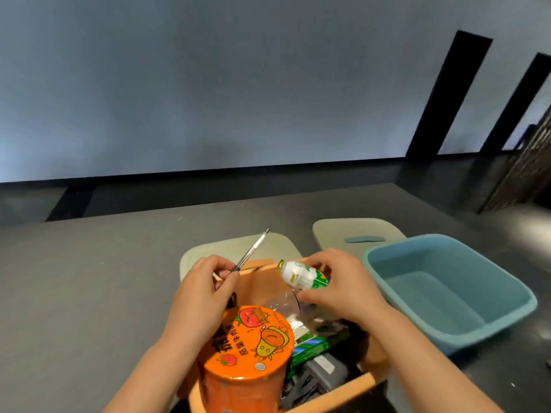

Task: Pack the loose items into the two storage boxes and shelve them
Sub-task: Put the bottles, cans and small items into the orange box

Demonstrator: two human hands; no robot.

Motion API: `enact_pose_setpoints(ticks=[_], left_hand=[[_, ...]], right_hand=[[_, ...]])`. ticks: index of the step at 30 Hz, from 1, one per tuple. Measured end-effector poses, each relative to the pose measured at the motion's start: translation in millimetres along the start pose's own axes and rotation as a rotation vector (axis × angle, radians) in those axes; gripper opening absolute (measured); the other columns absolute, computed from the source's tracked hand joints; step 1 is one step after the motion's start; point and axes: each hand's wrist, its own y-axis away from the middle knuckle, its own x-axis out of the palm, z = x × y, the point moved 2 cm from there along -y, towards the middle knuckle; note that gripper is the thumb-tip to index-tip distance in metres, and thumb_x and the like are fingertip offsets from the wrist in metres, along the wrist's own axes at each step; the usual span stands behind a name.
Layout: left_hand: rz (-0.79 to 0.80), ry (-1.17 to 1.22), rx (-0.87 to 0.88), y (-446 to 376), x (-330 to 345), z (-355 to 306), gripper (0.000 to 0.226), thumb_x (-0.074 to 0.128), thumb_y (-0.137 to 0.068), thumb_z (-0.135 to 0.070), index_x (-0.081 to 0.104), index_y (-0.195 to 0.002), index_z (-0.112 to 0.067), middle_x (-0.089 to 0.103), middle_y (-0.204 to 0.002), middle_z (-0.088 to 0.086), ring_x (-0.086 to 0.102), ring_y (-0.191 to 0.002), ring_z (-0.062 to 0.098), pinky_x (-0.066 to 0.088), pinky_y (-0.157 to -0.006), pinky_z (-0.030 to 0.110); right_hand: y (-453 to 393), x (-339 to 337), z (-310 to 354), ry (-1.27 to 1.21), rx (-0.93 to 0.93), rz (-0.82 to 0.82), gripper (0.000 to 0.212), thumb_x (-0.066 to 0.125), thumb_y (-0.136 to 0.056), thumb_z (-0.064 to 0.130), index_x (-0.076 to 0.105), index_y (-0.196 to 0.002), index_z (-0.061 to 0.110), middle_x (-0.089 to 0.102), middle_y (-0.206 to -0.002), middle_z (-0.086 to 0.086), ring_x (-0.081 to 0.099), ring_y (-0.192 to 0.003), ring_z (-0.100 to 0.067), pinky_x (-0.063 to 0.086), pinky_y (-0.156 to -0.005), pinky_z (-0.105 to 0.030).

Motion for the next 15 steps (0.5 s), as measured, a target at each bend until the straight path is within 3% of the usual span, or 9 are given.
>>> enact_pose_setpoints(ticks=[4, 8, 11, 15], left_hand=[[-0.033, -0.051, -0.042, 2.2, -4.7, 5.6, 0.008, 0.061, -0.086, -0.025, 0.059, -0.080, -0.030, 0.058, -0.082, -0.007, 0.055, -0.068, 0.007, 0.044, -0.062, 0.031], [-0.047, -0.103, -0.066, 8.9, -14.0, 18.8, 0.007, 0.062, -0.084, -0.029, 0.058, -0.079, -0.032, 0.058, -0.083, -0.011, 0.052, -0.073, 0.003, 0.040, -0.062, 0.027], [-0.068, -0.121, -0.059, 9.1, -19.3, 24.2, 0.008, 0.062, -0.083, -0.030, 0.057, -0.078, -0.033, 0.057, -0.082, -0.011, 0.052, -0.076, 0.003, 0.040, -0.063, 0.027], [-0.064, -0.141, -0.024, 3.4, -16.8, 19.6, 0.008, 0.061, -0.085, -0.026, 0.058, -0.080, -0.032, 0.056, -0.082, -0.012, 0.051, -0.076, 0.001, 0.038, -0.062, 0.025]], right_hand=[[-31.3, 21.1, 24.7, 0.211, -0.212, 0.174, 0.054, 0.077, -0.065, 0.051, 0.063, -0.114, 0.035, 0.059, -0.108, 0.013, 0.049, -0.104, -0.014, 0.042, -0.083, -0.033], [-44.1, 42.1, 35.3, 0.252, -0.295, 0.251, 0.049, 0.078, -0.067, 0.051, 0.063, -0.111, 0.034, 0.062, -0.108, 0.009, 0.052, -0.104, -0.016, 0.036, -0.076, -0.030], [-44.8, 49.9, 30.7, 0.179, -0.304, 0.203, 0.038, 0.078, -0.069, 0.049, 0.067, -0.102, 0.034, 0.060, -0.106, 0.013, 0.052, -0.102, -0.012, 0.037, -0.075, -0.028], [-38.5, 58.4, 22.8, 0.152, -0.318, 0.115, 0.032, 0.071, -0.076, 0.050, 0.069, -0.106, 0.037, 0.058, -0.111, 0.018, 0.047, -0.107, -0.007, 0.038, -0.080, -0.026]])
